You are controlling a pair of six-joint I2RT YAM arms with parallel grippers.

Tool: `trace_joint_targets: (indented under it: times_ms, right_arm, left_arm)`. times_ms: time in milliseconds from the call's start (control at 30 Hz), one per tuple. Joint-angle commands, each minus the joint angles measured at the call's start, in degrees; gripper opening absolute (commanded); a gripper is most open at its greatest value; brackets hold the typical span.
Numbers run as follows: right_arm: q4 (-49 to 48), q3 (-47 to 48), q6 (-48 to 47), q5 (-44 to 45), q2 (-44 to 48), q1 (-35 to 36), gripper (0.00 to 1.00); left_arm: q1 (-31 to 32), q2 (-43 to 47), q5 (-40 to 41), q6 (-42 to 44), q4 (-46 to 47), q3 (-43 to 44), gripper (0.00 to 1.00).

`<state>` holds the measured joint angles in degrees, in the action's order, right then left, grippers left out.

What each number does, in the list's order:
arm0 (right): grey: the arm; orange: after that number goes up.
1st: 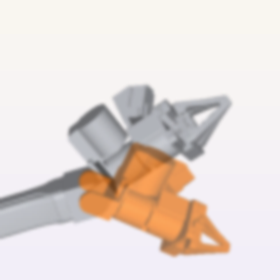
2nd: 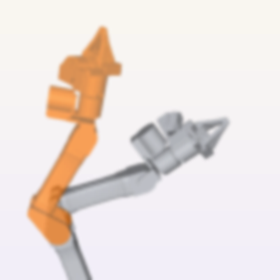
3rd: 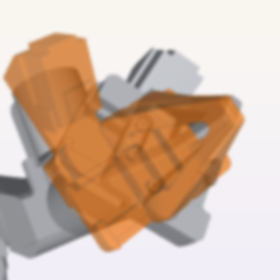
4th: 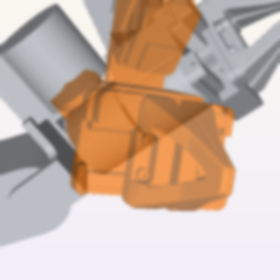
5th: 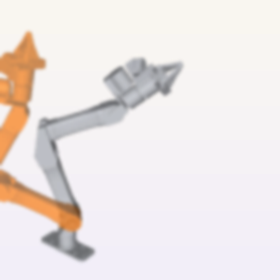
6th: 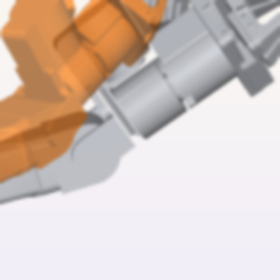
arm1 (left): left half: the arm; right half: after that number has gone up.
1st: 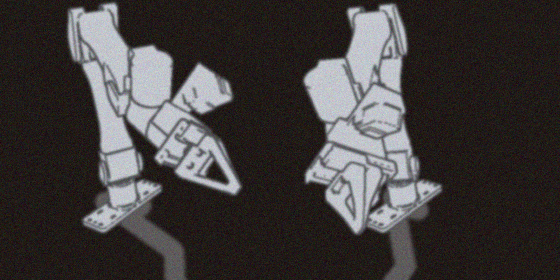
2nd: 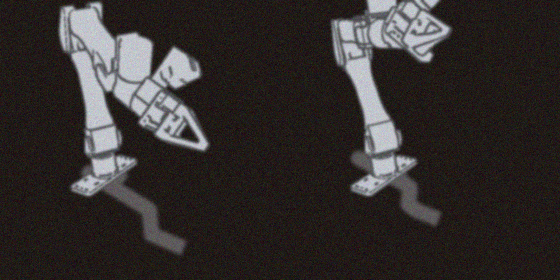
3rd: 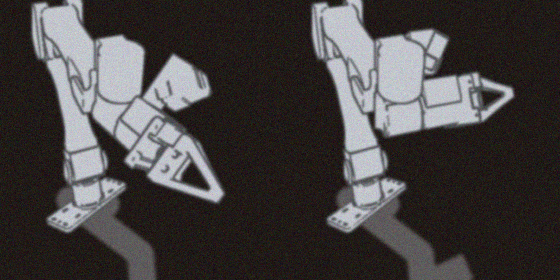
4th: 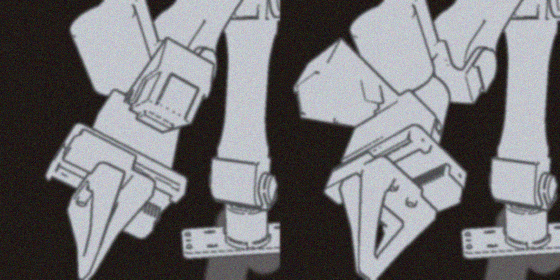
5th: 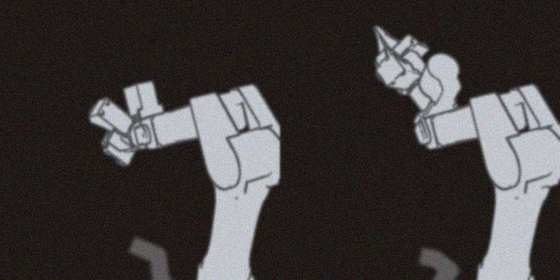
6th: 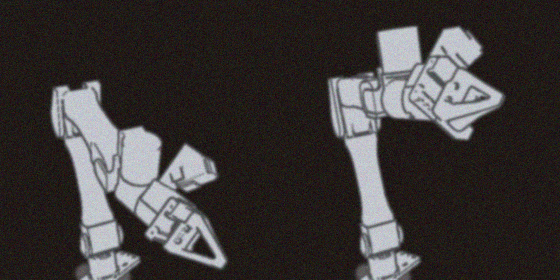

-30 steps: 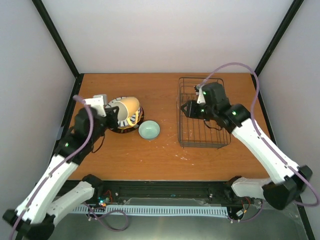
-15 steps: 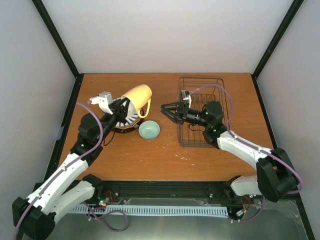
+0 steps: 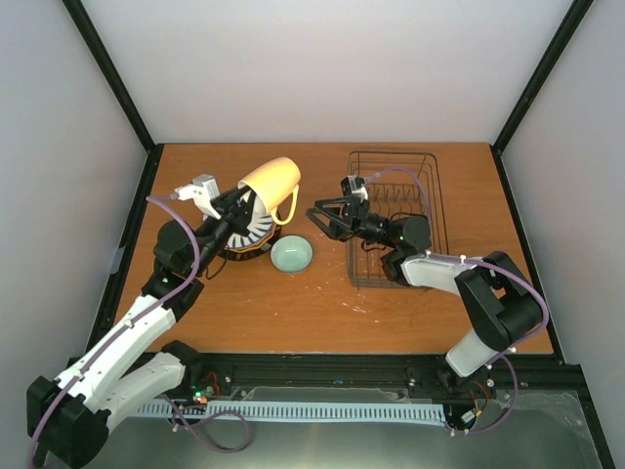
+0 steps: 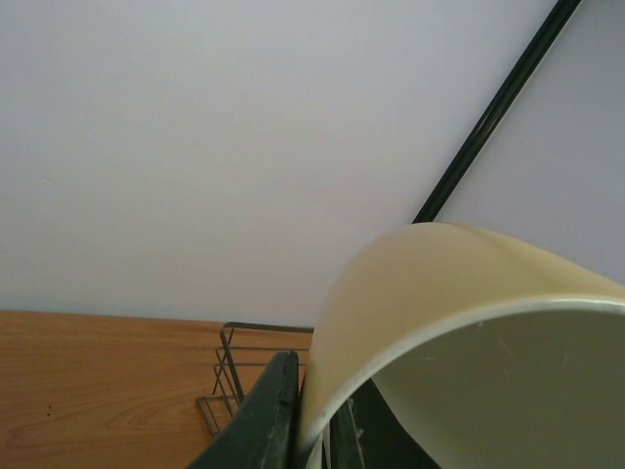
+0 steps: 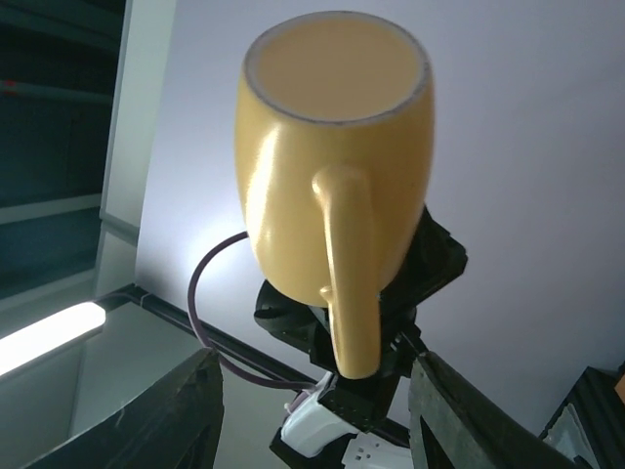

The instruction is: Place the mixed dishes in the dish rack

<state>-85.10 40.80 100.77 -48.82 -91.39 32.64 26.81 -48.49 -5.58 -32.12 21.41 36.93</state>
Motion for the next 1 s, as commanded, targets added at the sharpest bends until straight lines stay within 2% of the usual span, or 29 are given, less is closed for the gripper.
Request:
trace_joint_targets:
  times_ms: [0,300,533,833,900,967]
  right_arm:
    - [-6.87,3.37,1.31,-1.05,-0.73,0.64,0.52]
    - [-6.05,6.48,1.34,-2.16,-2.72,1.16,0.52]
    - [-0.93,7.68,-2.66,-2.91,-3.31,2.6,0.51]
    - [1.56,13.5,-3.42,-3.29,-6.49,5.5,0.48]
    - [2.46,14.35,-3.93,-3.34,-7.0,5.91,0.44]
    - [2.67,14.76,-4.19,-3.43,-7.39,6.02,0.34]
  left_arm:
    - [0.44,-0.26,0.09,-1.8,6.81,4.07,0.01]
    - [0.7,-1.13,-0.12,-3.12,7.25,3.52,0.0]
    - [0.92,-1.18,-0.43,-3.26,7.72,3.93,0.01]
    - [1.66,-2.45,-0.7,-3.78,8.03,3.68,0.01]
    - [1.76,-2.51,-0.58,-3.74,7.78,3.65,0.01]
    - [1.84,-2.41,-0.33,-3.74,7.66,3.63,0.01]
